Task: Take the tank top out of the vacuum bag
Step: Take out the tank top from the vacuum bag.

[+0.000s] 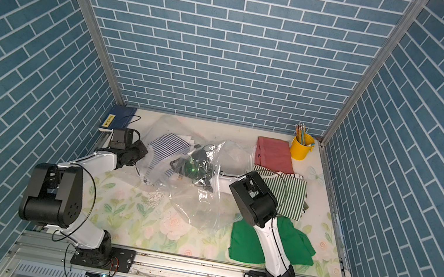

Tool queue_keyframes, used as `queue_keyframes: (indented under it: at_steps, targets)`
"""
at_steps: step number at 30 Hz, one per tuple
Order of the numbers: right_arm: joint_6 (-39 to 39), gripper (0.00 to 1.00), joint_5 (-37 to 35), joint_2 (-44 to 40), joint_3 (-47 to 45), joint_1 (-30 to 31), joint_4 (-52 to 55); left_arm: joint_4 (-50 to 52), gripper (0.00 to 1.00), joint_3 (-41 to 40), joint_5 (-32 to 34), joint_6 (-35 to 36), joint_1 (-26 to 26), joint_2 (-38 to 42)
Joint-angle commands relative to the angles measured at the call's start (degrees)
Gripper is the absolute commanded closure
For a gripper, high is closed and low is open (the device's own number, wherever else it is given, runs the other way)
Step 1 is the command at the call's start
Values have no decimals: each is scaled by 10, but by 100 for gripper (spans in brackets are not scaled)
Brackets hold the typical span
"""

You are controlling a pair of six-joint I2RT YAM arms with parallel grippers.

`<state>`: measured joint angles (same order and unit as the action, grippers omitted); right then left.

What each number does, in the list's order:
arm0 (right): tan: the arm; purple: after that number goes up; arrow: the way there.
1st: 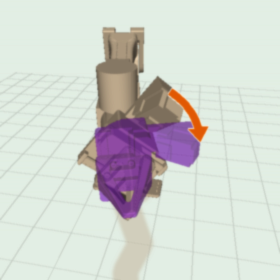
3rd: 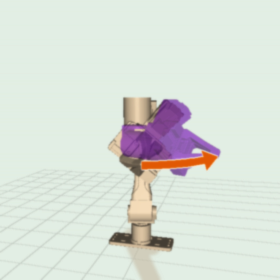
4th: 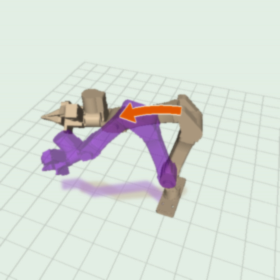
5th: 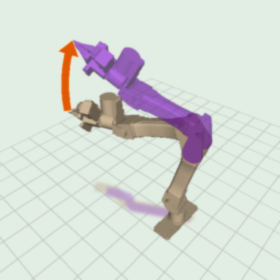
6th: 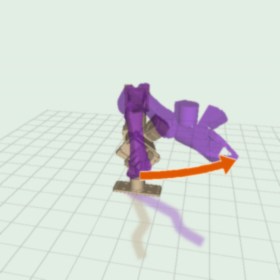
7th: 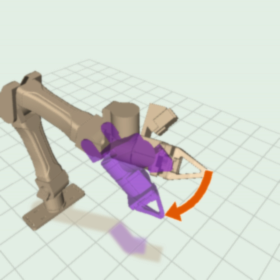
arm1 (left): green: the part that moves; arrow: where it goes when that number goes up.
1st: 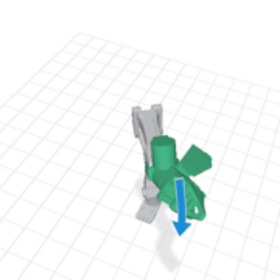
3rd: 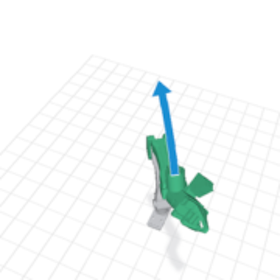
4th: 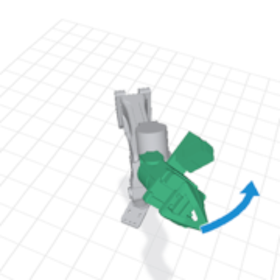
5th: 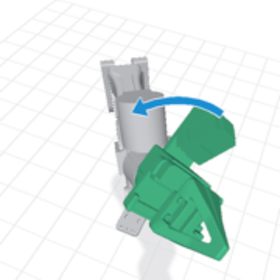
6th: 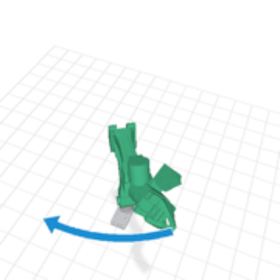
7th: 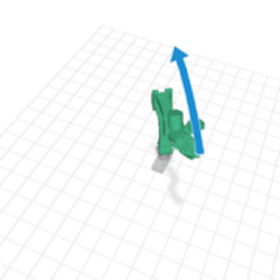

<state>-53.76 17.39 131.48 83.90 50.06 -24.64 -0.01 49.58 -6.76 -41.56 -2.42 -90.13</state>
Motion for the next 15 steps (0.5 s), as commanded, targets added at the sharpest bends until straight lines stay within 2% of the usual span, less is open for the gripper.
queue_keyframes:
  at_steps: [1,3,5,8,10,15]
  targets:
    - [18,25,17,50,44,3,66,-10,100,-14,-22,-7,0,-9]
    - [52,32,-3,74,89,3,128,-12,100,-14,-25,-9,0,-10]
    - [86,51,-27,87,121,4,184,-11,100,-15,-24,-11,0,-9]
    - [133,99,-68,87,154,9,258,-10,100,-18,-12,-10,0,-1]
    - [153,100,-86,69,144,10,263,-9,100,-19,-3,-12,0,3]
    - [165,100,-90,-8,48,7,187,-7,100,-29,40,-32,-5,13]
